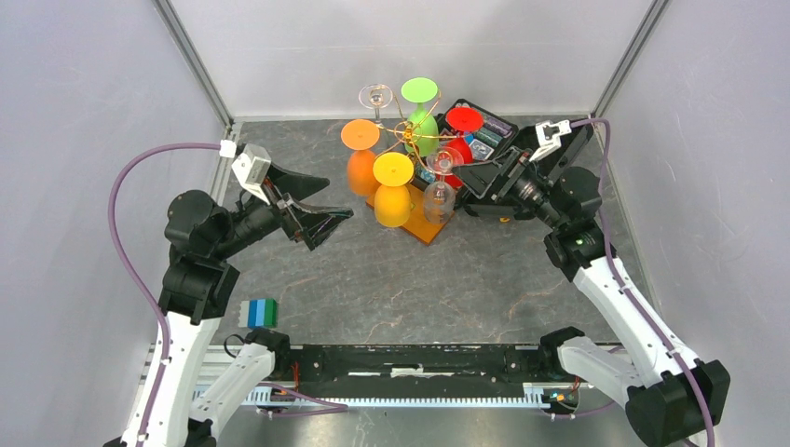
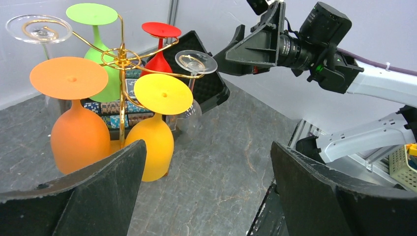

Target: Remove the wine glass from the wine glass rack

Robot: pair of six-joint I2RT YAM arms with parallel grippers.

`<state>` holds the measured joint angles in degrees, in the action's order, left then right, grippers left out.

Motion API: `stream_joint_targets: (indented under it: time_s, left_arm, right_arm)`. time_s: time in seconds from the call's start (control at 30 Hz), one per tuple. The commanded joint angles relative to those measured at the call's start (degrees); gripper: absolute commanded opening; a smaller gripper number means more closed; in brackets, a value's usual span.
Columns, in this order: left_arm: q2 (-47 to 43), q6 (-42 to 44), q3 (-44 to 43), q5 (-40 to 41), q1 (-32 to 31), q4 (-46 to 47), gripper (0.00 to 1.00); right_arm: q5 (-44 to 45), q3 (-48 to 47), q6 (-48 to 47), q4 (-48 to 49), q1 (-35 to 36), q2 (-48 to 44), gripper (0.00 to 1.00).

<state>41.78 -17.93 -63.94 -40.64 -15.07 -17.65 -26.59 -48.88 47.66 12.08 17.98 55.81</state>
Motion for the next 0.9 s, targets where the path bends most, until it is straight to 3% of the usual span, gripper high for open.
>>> stream_joint_targets:
  time_s: [0.0, 0.13, 0.3, 0.5, 0.6, 0.87]
  left_arm:
    - [0.2, -2.9, 1.2, -1.8, 0.2, 4.7, 1.0]
    - [0.6, -3.3, 1.7, -1.3, 0.2, 4.9, 1.0]
    - [0.0, -3.1, 3.0, 1.2, 0.2, 4.8, 1.0]
    - [0.3, -1.7, 2.4, 6.0, 0.2, 1.6, 1.0]
    - [0.4, -1.4, 2.4, 8.1, 0.2, 0.7, 1.0]
    - [1.4, 0.4, 1.8, 10.7, 0.2, -2.5, 1.0]
  right_arm:
    - [6.4, 1.0, 7.3, 5.5, 2.7, -0.1, 0.88]
    - [9.7, 2.6, 11.6, 7.1, 3.9, 0.6, 0.87]
    - [13.7, 0.6, 15.4, 1.3, 4.0, 2.4, 0.74]
    - [16.0, 0.1, 17.8, 0.7, 4.3, 2.9, 0.66]
    - [16.7, -1.1, 17.9, 0.0, 4.4, 3.5, 0.55]
    - [17.5, -4.5, 18.2, -2.9, 5.2, 5.5, 0.45]
